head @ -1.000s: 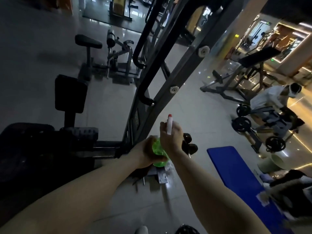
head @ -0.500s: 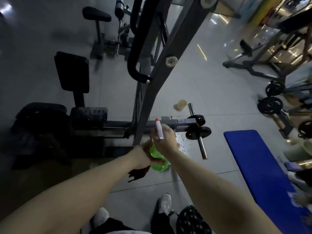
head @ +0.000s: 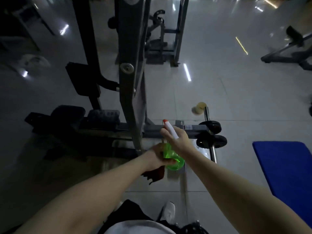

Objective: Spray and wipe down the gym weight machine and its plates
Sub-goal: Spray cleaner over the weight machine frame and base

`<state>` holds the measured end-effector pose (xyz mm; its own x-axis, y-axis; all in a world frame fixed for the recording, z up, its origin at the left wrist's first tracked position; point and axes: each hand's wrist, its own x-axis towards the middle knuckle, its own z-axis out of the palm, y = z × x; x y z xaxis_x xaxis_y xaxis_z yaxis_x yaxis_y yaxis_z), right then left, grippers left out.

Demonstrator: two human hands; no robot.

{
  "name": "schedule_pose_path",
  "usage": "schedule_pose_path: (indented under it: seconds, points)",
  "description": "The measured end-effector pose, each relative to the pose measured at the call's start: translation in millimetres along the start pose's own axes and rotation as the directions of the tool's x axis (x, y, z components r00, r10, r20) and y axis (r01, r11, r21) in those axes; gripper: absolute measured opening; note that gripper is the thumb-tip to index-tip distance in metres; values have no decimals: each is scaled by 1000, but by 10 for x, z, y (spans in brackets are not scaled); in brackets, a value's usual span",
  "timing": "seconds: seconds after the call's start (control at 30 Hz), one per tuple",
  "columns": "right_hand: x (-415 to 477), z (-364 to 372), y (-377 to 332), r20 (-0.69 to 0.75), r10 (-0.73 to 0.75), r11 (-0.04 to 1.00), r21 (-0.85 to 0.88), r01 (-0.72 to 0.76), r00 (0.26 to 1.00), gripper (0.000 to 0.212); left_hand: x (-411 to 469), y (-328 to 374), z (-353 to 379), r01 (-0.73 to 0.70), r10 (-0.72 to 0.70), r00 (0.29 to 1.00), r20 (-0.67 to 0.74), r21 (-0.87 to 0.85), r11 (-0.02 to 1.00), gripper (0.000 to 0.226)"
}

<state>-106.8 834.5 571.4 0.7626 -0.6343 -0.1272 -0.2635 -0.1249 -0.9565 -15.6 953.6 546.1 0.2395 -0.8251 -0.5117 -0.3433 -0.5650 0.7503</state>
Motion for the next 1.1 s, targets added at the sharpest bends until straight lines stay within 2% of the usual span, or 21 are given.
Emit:
schedule_pose_path:
  seconds: [0.1, 0.17, 0.3, 0.4, 0.47, 0.6, 0.73, 0.87, 1.0, 1.1]
  points:
    - [132, -143, -12, 46, 7, 998, -60, -4, 999, 26, 101, 163, 22, 3, -4, 1000, -25, -33, 999, 72]
    - [246, -218, -8, 71, 12, 995, -102, -5, 997, 12, 158, 196, -2, 13, -16, 999, -42, -66, 998, 73]
    - [392, -237, -75, 102, 14, 989, -150, 1, 995, 29, 301, 190, -58, -7, 4, 998, -63, -41, 999, 83]
    - [491, -220, -120, 118, -5, 971, -236, 33, 993, 26, 438, 222, -86, -53, 55, 997, -52, 47, 997, 99]
    - [556, -202, -172, 141, -29, 957, -283, 69, 990, 24, 517, 225, -94, -84, 92, 992, -81, 102, 991, 101]
    - [760, -150, -272, 178, -33, 943, -319, 89, 983, 25, 643, 141, -197, -157, 167, 976, -140, 80, 984, 106]
    - [939, -73, -366, 189, -76, 943, -305, 132, 979, 24, 689, 73, -375, -207, 203, 966, -160, -7, 978, 96]
    - [1182, -92, -457, 276, -102, 927, -323, 192, 956, 19, 838, 77, -562, -197, 188, 966, -179, -33, 980, 88]
    - [1427, -111, -443, 344, -113, 897, -369, 244, 932, 7, 984, 108, -606, -120, 94, 968, -234, -100, 988, 89]
    - [1628, -156, -370, 397, -202, 839, -401, 368, 895, 17, 1124, 167, -535, -57, 13, 954, -300, -137, 989, 87]
